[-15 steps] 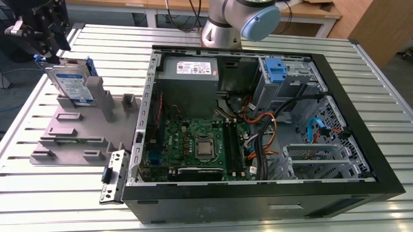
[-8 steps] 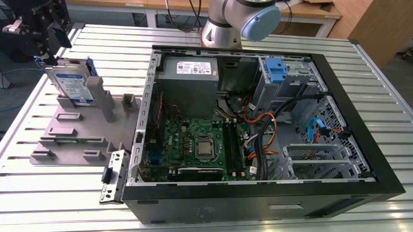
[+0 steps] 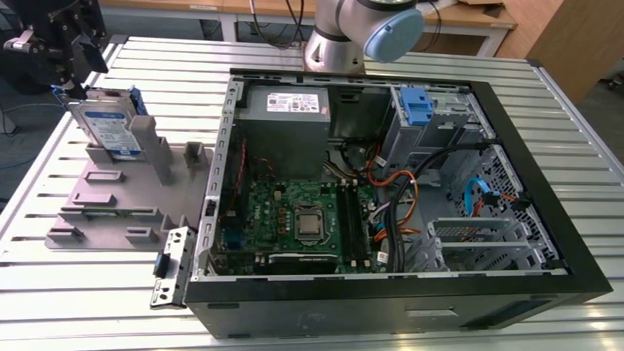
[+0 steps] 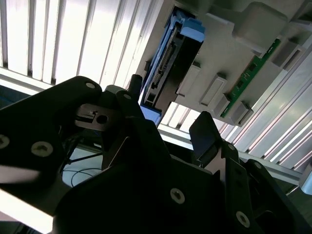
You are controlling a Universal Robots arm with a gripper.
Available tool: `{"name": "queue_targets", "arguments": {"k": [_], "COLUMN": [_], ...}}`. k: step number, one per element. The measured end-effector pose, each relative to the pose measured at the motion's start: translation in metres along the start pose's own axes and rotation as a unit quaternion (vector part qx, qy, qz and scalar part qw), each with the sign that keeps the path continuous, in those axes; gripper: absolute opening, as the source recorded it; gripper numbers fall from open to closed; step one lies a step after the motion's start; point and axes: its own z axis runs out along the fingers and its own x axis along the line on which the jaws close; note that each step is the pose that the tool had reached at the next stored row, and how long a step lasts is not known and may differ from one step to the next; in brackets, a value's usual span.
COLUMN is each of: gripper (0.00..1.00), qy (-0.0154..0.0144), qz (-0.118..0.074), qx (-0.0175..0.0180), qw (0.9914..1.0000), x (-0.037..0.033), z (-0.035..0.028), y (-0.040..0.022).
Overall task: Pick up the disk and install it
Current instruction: 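Pick up the disk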
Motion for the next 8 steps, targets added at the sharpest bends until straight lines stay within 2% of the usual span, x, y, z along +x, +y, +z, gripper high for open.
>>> {"name": "queue_targets", "arguments": {"k": [8], "gripper": [0.66], "qy": [-0.0001], "qz": [0.000], "qx": [0.0002], "qw": [1.00000], "x": [0.0000], "z": [0.0014], "y": [-0.0001]}}
